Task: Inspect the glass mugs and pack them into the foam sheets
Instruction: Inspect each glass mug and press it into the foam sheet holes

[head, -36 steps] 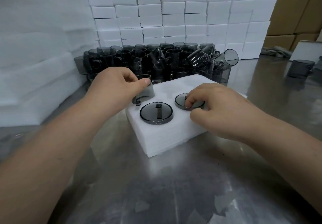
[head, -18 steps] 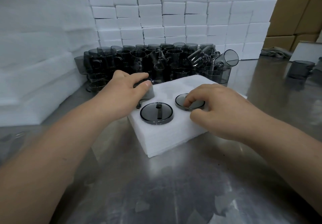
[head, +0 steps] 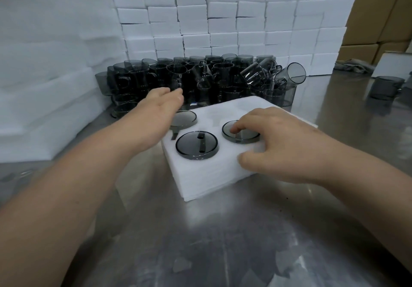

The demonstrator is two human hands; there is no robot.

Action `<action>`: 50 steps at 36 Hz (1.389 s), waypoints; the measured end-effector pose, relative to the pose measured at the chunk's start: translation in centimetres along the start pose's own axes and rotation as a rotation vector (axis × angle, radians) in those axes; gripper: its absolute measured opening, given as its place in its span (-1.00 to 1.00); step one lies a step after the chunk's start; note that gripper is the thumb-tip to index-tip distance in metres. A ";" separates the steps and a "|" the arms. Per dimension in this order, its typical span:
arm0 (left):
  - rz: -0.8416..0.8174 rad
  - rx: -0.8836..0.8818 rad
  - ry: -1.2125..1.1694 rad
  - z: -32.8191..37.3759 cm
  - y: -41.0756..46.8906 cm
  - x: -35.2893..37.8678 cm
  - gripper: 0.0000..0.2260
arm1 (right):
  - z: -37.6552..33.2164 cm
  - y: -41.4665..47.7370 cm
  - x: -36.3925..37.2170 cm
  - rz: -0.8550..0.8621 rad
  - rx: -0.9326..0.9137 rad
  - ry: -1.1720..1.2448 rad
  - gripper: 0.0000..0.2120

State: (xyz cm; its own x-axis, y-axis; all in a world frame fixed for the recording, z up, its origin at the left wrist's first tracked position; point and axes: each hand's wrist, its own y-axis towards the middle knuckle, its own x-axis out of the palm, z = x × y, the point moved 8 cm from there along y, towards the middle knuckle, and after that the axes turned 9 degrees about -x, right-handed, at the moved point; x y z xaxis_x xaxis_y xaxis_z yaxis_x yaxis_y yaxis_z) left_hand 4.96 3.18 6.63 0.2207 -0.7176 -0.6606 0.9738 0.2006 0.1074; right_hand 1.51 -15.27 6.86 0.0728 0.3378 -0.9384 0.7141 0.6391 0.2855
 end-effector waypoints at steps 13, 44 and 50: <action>-0.222 0.061 0.198 -0.4 -0.2 2.7 -0.51 | -0.6 0.0 0.2 0.003 0.012 -0.031 -0.27; 0.477 -0.403 0.179 -10.5 4.8 -3.5 -0.46 | -0.4 -0.8 -3.0 0.430 0.101 -0.015 -0.51; 0.470 -0.378 0.063 -10.7 4.7 -3.5 -0.52 | 1.9 -0.2 -1.9 0.321 0.198 -0.052 -0.66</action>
State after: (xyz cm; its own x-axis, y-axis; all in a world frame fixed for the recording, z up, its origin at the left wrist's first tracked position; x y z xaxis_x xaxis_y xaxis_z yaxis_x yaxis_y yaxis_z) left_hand 8.18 13.83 1.50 0.6074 -0.4563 -0.6503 0.6830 0.7180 0.1342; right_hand 2.58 -17.37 8.19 0.3464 0.4606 -0.8172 0.7696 0.3587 0.5283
